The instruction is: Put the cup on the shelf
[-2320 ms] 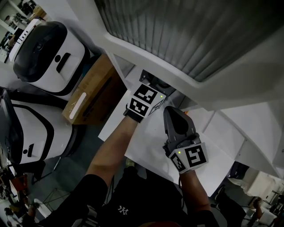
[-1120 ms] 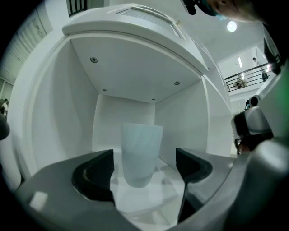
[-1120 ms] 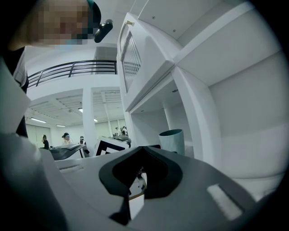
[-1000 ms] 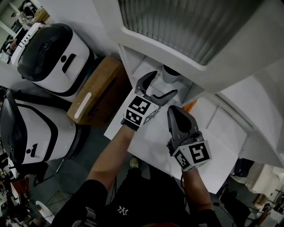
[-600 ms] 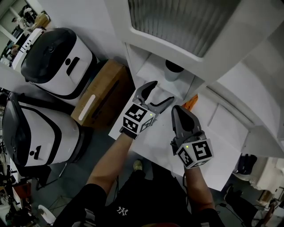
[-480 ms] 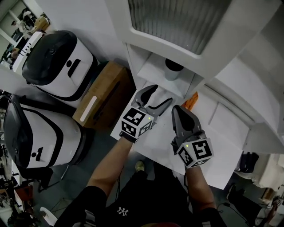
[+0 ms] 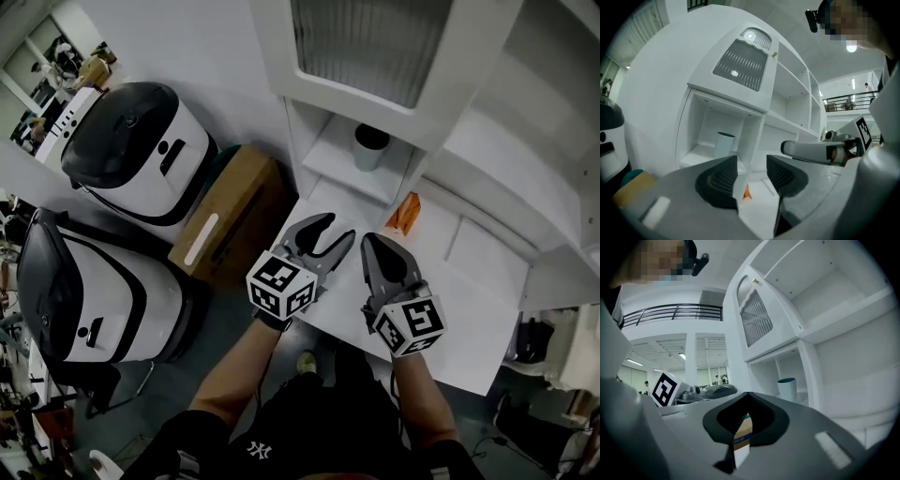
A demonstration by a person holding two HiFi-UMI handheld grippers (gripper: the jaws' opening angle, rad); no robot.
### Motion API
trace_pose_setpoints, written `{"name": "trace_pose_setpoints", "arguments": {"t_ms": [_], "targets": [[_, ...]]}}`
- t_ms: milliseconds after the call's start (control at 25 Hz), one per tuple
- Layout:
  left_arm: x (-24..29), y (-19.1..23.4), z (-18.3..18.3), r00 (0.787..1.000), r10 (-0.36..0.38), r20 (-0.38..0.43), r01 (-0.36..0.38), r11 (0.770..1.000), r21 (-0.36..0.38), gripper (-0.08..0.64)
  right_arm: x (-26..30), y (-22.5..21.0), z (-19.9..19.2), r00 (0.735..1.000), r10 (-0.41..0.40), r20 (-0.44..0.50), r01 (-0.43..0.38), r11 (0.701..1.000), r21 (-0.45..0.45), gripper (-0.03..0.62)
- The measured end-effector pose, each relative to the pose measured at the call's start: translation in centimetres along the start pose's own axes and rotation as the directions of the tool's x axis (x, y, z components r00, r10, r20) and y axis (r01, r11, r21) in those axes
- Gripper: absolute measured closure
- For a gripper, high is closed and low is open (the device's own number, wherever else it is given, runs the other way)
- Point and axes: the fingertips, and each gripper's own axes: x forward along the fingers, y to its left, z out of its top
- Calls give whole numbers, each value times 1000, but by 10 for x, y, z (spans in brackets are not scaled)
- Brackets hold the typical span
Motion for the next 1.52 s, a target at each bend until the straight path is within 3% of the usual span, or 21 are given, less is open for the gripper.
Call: {"name": "trace_pose_setpoints", "arguments": {"t_ms": [720,1520], "targets": [[-100,-55,23,999,4,49,-3,1000,-11,559,-47,82,14,998,1,58,2,999,-47,578],[-153,-89,47,996,-5,95,4,1000,11,559,-75,126,27,996,2,85,5,997,-75,580]]}}
